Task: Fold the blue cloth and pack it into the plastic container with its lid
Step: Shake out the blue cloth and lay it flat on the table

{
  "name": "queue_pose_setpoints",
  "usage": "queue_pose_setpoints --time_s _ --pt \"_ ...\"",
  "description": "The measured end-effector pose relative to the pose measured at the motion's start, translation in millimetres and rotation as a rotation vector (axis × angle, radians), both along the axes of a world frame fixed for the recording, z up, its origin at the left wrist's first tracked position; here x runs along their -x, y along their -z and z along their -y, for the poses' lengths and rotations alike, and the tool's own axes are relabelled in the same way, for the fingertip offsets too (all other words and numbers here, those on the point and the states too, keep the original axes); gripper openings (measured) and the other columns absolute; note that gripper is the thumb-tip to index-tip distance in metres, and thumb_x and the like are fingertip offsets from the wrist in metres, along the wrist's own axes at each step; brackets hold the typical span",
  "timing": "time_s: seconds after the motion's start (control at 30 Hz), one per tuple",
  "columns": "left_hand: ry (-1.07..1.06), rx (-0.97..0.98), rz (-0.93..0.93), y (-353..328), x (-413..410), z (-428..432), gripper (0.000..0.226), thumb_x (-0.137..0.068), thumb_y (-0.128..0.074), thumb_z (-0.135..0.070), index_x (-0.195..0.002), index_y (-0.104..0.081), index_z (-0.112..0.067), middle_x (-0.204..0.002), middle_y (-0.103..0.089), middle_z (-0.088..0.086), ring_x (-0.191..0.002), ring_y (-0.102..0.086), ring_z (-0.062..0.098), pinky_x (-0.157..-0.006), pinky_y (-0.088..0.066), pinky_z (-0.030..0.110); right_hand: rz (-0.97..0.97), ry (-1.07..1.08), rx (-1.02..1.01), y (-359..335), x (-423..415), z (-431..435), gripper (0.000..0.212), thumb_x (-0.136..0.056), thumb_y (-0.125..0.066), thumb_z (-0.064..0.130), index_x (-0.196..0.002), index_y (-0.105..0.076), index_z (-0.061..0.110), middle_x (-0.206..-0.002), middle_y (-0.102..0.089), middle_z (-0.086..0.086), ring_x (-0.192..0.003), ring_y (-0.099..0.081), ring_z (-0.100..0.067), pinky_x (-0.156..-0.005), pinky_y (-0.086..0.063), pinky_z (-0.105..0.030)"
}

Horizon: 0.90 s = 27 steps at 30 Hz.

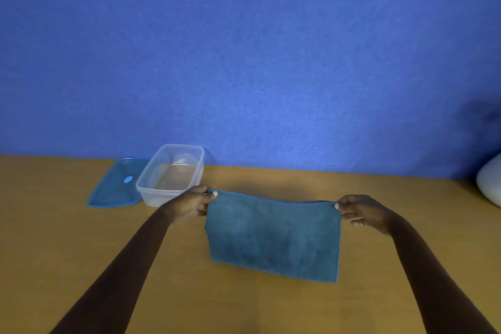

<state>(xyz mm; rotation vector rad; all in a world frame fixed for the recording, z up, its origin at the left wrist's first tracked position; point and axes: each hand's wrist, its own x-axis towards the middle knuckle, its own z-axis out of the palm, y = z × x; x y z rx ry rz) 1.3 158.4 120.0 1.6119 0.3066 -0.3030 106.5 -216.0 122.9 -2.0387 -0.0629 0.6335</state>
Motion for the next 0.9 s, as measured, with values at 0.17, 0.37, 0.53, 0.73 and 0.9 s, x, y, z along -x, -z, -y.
queue_pose_setpoints --time_s 0.17,0.37,0.53,0.73,0.9 --pt "-0.401 -0.306 0.222 35 -18 23 0.026 -0.099 -0.040 -0.015 -0.074 -0.038 -0.012 -0.074 -0.046 0.007 -0.079 -0.050 0.019 -0.065 -0.041 0.032 0.311 0.260 -0.089 25 -9 -28 0.014 -0.093 -0.053 0.009 -0.079 -0.053 0.008 -0.087 -0.054 -0.014 -0.081 -0.051 -0.025 -0.076 -0.047 -0.043" --pt "-0.536 -0.542 0.338 59 -38 32 0.015 -0.097 -0.042 -0.009 -0.083 -0.037 -0.005 -0.083 -0.049 0.013 -0.081 -0.047 0.021 -0.072 -0.030 0.027 0.505 0.347 0.049 48 -12 -49 0.014 -0.096 -0.046 0.014 -0.100 -0.051 0.002 -0.079 -0.057 -0.013 -0.070 -0.049 -0.025 -0.063 -0.035 -0.030" --pt "-0.520 -0.558 0.322 72 -58 27 0.014 -0.096 -0.046 -0.009 -0.084 -0.039 -0.005 -0.081 -0.048 0.009 -0.082 -0.046 0.021 -0.065 -0.025 0.021 0.504 0.410 0.121 66 -22 -54 0.018 -0.097 -0.042 0.018 -0.105 -0.049 0.003 -0.082 -0.058 -0.014 -0.075 -0.053 -0.028 -0.064 -0.036 -0.032" --pt "-0.505 -0.480 0.233 80 -86 26 0.012 -0.095 -0.050 -0.012 -0.087 -0.045 -0.005 -0.096 -0.061 0.029 -0.095 -0.059 0.038 -0.083 -0.044 0.043 0.440 0.468 0.162 88 -36 -55 0.022 -0.096 -0.044 0.017 -0.109 -0.050 0.001 -0.094 -0.063 -0.023 -0.087 -0.059 -0.039 -0.068 -0.039 -0.034" --pt "-0.548 -0.233 0.148 92 -109 20 0.017 -0.094 -0.051 -0.012 -0.092 -0.054 0.005 -0.089 -0.052 0.015 -0.086 -0.050 0.025 -0.069 -0.041 0.035 0.433 0.516 0.161 98 -46 -59 0.022 -0.096 -0.046 0.014 -0.109 -0.051 -0.003 -0.093 -0.065 -0.031 -0.089 -0.060 -0.044 -0.070 -0.043 -0.041"
